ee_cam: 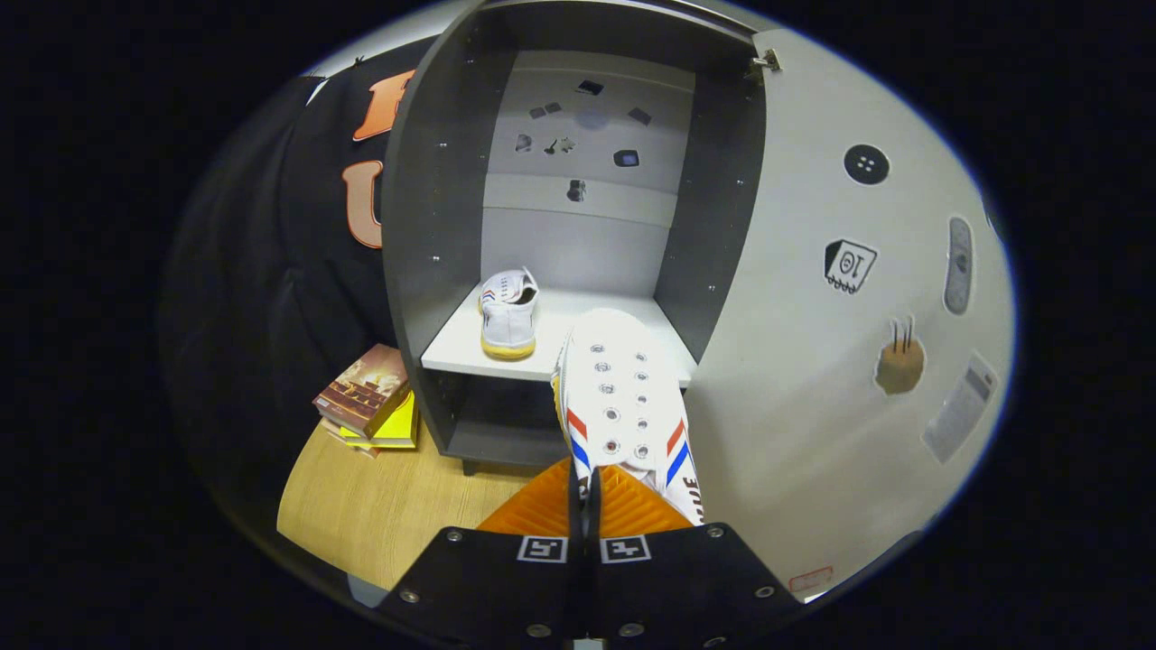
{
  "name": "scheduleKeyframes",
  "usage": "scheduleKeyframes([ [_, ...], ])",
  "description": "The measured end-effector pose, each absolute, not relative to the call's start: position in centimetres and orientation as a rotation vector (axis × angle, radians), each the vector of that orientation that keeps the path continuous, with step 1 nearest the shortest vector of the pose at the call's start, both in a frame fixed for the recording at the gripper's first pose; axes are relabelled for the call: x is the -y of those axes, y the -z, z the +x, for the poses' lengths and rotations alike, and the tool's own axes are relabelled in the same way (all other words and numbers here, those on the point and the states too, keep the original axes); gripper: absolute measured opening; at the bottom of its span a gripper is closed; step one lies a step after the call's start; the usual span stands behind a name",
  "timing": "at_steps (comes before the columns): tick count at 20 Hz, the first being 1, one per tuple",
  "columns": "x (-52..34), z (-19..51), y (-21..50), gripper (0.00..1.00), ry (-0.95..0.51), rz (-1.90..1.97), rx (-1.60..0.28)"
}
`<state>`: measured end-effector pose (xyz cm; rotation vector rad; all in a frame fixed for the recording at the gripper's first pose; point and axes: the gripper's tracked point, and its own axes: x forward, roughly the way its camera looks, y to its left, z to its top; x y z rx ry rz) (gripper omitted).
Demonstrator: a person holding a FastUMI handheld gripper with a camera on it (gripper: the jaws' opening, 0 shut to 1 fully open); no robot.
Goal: Open the shoe cabinet door, grab the shoes and put them into the shoe cabinet, then close the shoe cabinet door.
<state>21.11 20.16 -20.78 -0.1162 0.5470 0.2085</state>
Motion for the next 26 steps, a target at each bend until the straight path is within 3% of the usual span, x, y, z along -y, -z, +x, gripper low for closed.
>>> scheduleKeyframes([
  [8,-23.8,32.4,18.5,0.0,-0.25,-0.08,-0.547],
  [16,-25.8,44.7,24.2,0.0,-0.198,-0.085,-0.677],
  [22,-27.6,48.4,27.5,0.0,-0.199,-0.066,-0.726],
  [26,-27.1,48.2,26.6,0.16,-0.185,-0.123,-0.672],
])
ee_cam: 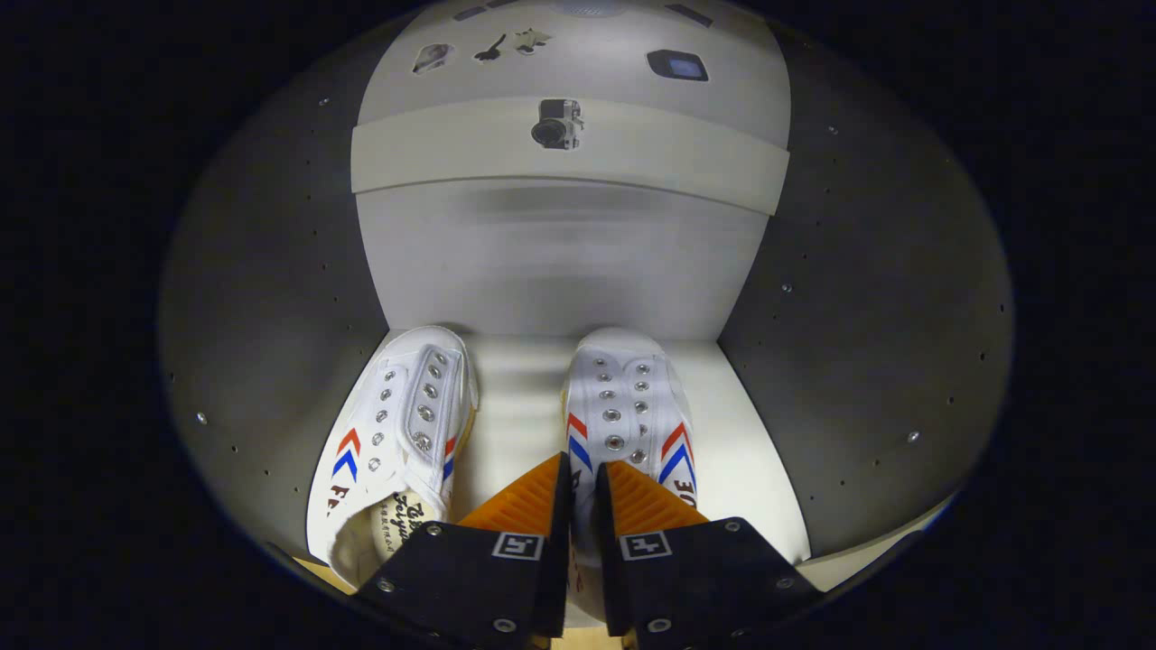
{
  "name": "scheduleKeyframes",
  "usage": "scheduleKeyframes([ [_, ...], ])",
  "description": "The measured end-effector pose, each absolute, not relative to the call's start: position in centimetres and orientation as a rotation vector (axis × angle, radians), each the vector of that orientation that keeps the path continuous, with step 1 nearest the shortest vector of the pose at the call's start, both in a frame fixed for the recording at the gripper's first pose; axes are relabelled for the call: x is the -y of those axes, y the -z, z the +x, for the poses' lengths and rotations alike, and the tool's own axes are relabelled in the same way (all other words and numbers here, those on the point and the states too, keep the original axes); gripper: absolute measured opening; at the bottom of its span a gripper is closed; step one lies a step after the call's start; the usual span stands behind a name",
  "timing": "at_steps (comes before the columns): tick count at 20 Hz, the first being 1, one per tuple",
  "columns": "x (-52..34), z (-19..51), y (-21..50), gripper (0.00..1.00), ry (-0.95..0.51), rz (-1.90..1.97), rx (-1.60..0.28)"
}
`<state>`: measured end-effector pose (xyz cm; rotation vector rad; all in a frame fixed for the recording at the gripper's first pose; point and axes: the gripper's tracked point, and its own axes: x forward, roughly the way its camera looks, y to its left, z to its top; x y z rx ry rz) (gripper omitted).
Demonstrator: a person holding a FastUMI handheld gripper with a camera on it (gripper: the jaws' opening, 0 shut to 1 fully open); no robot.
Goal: Open the shoe cabinet door, grab the shoes and put them into the shoe cabinet, then close the shoe cabinet door.
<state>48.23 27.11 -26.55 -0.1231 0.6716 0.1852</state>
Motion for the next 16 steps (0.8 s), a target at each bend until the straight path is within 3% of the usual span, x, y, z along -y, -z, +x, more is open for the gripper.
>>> scheduleKeyframes([
  [4,-25.5,45.9,23.6,0.43,-0.152,-0.122,-0.603],
  [9,-23.6,40.1,18.3,0.92,-0.145,-0.052,-0.499],
  [16,-20.6,27.0,11.2,0.94,-0.151,0.005,-0.361],
])
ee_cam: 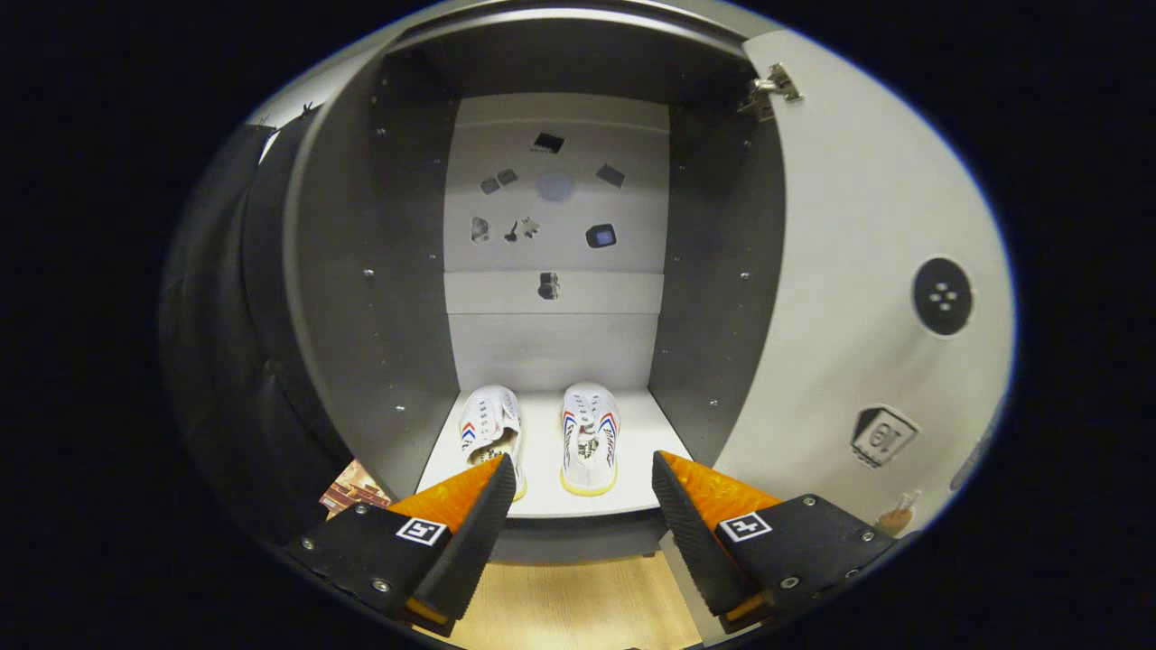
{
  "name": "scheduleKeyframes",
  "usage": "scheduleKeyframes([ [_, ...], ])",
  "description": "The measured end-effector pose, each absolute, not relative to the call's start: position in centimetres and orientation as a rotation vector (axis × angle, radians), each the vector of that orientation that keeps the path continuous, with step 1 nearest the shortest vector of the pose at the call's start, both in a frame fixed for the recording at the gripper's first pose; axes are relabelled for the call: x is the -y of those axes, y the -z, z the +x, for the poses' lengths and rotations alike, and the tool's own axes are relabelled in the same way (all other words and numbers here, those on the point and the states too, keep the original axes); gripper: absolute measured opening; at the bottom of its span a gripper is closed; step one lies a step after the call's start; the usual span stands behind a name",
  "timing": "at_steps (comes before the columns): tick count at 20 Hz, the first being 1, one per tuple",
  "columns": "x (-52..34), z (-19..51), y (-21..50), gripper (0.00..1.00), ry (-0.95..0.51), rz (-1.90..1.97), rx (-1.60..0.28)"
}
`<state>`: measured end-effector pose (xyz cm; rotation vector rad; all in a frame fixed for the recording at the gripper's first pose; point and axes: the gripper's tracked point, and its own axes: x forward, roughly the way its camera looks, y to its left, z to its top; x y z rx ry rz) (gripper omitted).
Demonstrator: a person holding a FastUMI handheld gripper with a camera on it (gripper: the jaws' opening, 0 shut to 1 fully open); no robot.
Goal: Open the shoe cabinet door, grab the shoes and put them into the shoe cabinet, then close the shoe cabinet door.
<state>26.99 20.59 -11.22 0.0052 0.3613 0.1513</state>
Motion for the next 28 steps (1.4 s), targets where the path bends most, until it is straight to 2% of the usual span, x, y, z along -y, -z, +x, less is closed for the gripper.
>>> scheduleKeyframes([
  [9,-14.3,11.4,6.7,0.94,-0.095,-0.013,-0.249],
  [15,-5.2,4.3,6.6,0.95,0.048,-0.037,-0.235],
  [19,1.2,2.5,8.3,0.95,0.169,0.017,-0.259],
  [23,7.1,3.6,10.4,0.95,0.287,0.012,-0.261],
  [28,10.3,6.5,12.8,0.96,0.331,0.088,-0.294],
])
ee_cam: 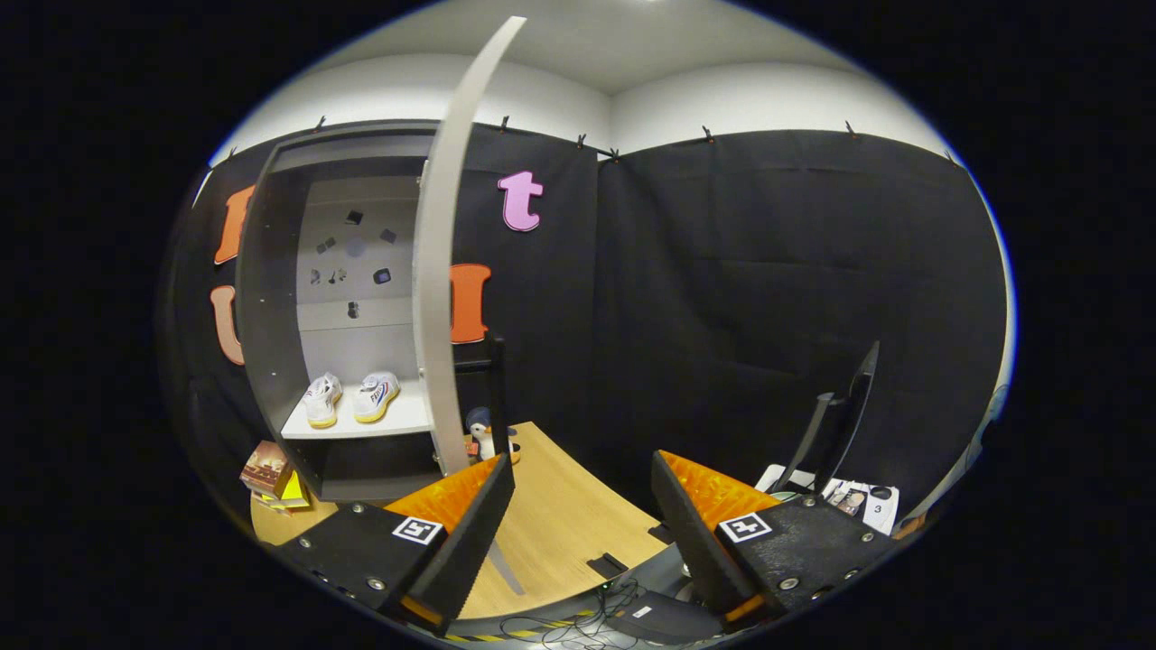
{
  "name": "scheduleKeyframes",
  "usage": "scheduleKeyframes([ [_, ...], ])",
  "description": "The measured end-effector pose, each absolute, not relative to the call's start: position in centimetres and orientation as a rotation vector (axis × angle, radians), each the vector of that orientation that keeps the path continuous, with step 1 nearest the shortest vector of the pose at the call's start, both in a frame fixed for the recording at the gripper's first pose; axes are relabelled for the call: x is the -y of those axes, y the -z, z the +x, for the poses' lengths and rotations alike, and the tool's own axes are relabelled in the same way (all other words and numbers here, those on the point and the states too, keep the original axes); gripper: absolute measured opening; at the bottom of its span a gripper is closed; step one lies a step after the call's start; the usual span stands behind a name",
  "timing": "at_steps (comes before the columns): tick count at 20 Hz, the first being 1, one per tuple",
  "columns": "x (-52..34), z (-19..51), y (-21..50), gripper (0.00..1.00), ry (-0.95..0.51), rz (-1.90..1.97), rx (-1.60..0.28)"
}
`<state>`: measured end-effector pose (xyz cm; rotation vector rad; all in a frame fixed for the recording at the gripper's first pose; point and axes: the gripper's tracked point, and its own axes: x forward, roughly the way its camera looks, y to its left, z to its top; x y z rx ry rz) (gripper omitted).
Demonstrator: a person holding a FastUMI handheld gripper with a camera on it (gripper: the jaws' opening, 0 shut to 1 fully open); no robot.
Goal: Open the shoe cabinet door, grab the shoes and put them into the shoe cabinet, then close the shoe cabinet door.
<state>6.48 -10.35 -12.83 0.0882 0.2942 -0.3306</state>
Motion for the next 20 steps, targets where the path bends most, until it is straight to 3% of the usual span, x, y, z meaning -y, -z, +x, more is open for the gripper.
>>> scheduleKeyframes([
  [20,-2.5,6.1,11.7,0.91,-0.058,0.056,-0.261],
])
